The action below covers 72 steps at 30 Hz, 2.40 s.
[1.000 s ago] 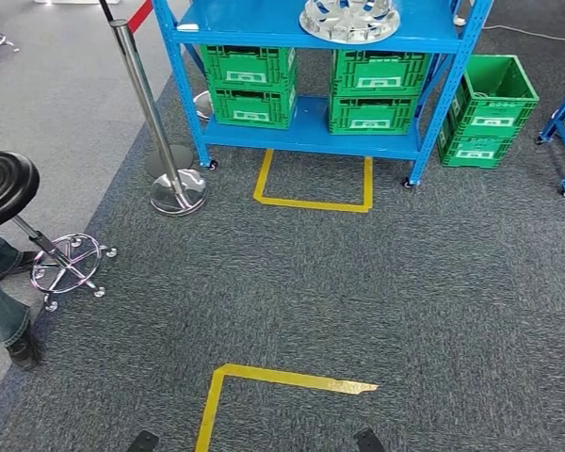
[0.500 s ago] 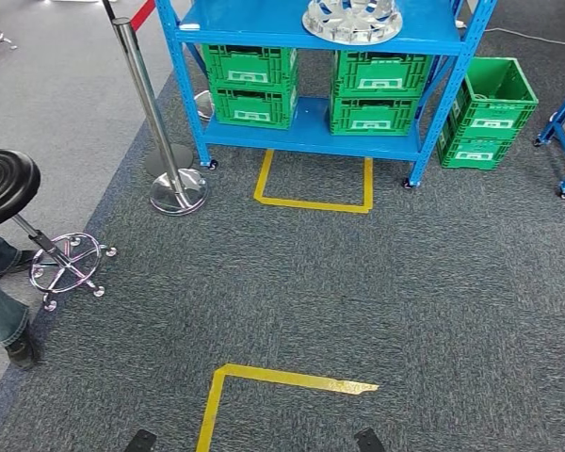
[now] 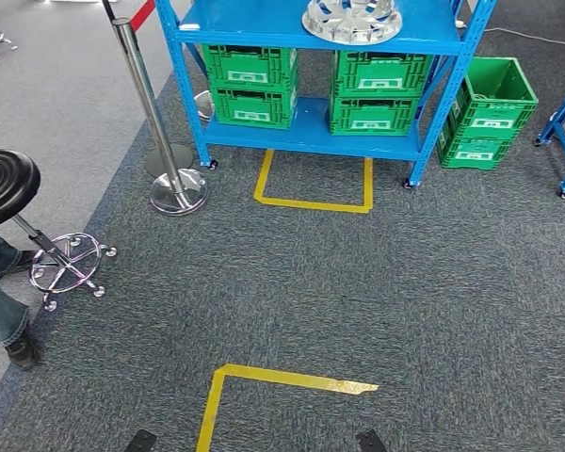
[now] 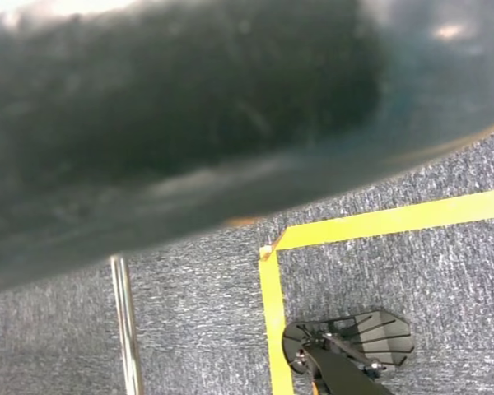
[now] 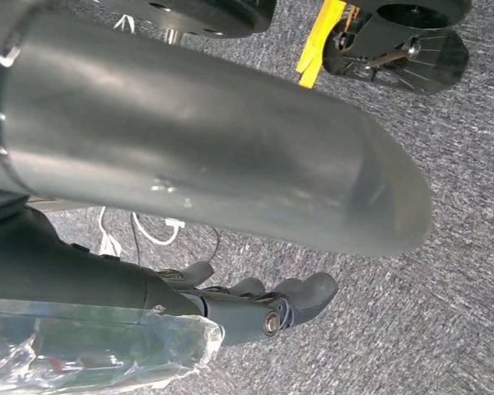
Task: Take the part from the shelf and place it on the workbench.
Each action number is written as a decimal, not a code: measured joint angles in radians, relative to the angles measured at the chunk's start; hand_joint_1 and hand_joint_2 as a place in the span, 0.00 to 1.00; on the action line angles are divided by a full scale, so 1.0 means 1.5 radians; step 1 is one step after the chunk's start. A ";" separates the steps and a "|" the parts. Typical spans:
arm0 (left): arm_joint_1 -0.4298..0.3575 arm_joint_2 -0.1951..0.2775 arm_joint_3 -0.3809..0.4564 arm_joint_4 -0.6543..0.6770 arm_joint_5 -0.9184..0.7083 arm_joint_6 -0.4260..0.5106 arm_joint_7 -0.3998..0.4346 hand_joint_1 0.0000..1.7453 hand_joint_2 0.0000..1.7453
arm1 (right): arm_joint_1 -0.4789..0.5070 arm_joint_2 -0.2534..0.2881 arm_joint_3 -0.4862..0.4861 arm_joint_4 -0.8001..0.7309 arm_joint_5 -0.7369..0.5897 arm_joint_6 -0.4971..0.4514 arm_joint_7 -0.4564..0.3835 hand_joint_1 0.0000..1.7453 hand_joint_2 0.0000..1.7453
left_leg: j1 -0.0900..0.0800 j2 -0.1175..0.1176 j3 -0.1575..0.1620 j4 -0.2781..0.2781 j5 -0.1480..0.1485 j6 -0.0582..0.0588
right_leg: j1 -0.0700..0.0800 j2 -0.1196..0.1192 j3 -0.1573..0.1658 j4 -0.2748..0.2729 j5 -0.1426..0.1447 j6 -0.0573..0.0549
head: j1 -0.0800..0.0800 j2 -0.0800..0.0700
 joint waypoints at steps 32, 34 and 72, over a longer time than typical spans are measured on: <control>0.001 -0.008 0.005 0.001 -0.014 0.025 0.006 0.00 0.00 | 0.007 0.000 -0.002 0.002 0.008 -0.006 0.001 0.00 0.00 | -0.001 0.010 -0.033 0.043 0.011 0.028 | 0.003 0.001 0.019 0.011 -0.029 -0.005 | -0.002 0.000; 0.000 -0.007 0.005 0.001 -0.014 0.025 0.006 0.00 0.00 | 0.006 0.000 -0.002 0.002 0.008 -0.006 0.001 0.00 0.00 | -0.004 0.011 -0.026 0.026 0.004 0.031 | 0.002 -0.001 0.021 0.007 -0.032 0.002 | -0.004 0.000; 0.002 -0.014 0.018 0.002 -0.022 0.035 0.005 0.00 0.00 | 0.008 -0.002 -0.005 0.002 0.002 -0.007 -0.002 0.00 0.00 | 0.003 0.010 0.011 0.001 -0.013 0.028 | -0.004 -0.004 -0.086 0.186 -0.099 0.019 | -0.007 0.000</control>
